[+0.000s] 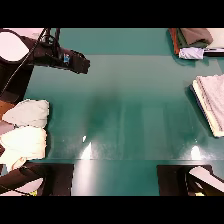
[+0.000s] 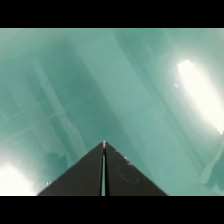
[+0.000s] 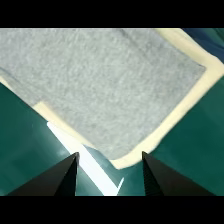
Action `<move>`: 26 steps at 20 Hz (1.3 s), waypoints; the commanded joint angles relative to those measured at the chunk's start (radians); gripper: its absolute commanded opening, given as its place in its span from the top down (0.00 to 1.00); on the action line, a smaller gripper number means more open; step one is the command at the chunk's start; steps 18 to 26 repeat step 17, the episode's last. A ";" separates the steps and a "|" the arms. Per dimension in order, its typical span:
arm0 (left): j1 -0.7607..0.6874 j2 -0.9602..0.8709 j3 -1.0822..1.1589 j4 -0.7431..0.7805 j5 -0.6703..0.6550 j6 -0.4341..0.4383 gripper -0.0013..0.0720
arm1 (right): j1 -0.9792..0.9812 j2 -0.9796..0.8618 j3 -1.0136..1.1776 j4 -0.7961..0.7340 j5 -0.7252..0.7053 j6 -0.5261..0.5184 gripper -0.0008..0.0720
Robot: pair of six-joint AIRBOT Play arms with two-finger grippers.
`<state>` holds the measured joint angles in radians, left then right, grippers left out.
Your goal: Fold the shirts.
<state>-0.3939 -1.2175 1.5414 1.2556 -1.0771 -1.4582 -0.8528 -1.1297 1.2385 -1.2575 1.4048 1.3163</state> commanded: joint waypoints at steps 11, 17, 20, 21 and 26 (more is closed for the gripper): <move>0.000 0.000 0.000 -0.008 0.093 -0.001 0.95 | 0.758 0.006 0.004 0.233 -0.071 -0.002 0.97; 0.000 0.000 0.000 -0.008 0.159 -0.001 0.95 | 0.826 0.006 0.004 0.237 -0.081 -0.001 0.97; 0.000 0.000 0.000 -0.008 0.159 -0.001 0.95 | 0.826 0.006 0.004 0.237 -0.081 -0.001 0.97; 0.000 0.000 0.000 -0.008 0.159 -0.001 0.95 | 0.826 0.006 0.004 0.237 -0.081 -0.001 0.97; 0.000 0.000 0.000 -0.008 0.159 -0.001 0.95 | 0.826 0.006 0.004 0.237 -0.081 -0.001 0.97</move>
